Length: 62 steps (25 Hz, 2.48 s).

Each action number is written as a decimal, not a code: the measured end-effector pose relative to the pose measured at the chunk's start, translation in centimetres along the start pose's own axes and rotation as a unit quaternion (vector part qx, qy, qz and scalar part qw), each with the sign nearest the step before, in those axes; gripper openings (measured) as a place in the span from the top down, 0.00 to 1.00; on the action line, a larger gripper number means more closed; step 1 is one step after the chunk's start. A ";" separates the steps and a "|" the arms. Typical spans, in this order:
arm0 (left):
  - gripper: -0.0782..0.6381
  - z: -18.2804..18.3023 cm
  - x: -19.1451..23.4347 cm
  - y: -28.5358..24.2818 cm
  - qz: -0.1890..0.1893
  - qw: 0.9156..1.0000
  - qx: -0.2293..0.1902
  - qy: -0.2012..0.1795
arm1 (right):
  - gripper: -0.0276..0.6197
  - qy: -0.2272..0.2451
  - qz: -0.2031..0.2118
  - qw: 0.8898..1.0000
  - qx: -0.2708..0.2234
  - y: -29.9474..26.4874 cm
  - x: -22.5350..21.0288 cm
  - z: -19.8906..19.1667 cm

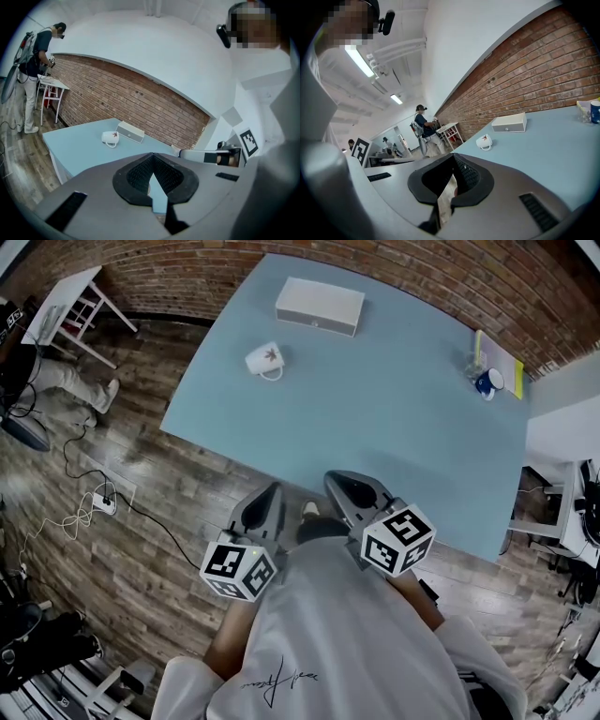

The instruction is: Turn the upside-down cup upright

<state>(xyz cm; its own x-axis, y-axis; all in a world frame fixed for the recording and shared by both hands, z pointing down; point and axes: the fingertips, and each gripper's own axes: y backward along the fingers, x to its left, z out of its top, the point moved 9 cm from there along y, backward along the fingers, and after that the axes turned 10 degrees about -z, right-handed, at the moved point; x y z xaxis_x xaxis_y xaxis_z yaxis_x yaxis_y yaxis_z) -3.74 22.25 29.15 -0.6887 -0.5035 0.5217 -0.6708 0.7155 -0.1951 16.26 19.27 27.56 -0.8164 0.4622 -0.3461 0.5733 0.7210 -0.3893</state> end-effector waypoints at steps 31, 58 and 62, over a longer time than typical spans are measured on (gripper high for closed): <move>0.88 3.4 2.4 -4.3 0.038 0.998 -0.037 -0.025 | 0.92 0.085 -0.002 0.996 0.014 -5.1 -1.2 3.7; 0.88 6.2 9.7 -9.0 0.046 0.999 0.008 0.025 | 0.92 0.087 -0.007 0.994 0.069 -13.1 -3.4 6.7; 0.88 6.1 10.6 -9.9 0.043 0.998 0.018 0.038 | 0.92 0.083 -0.009 0.994 0.074 -14.2 -3.8 6.7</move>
<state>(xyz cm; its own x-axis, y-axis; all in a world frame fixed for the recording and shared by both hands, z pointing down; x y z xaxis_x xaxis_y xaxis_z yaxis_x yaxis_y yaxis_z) -6.09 6.90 31.55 -0.7223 -0.4024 0.5624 -0.6209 0.7354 -0.2713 11.64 3.79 28.64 -0.8201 0.5370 -0.1977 0.5521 0.6516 -0.5201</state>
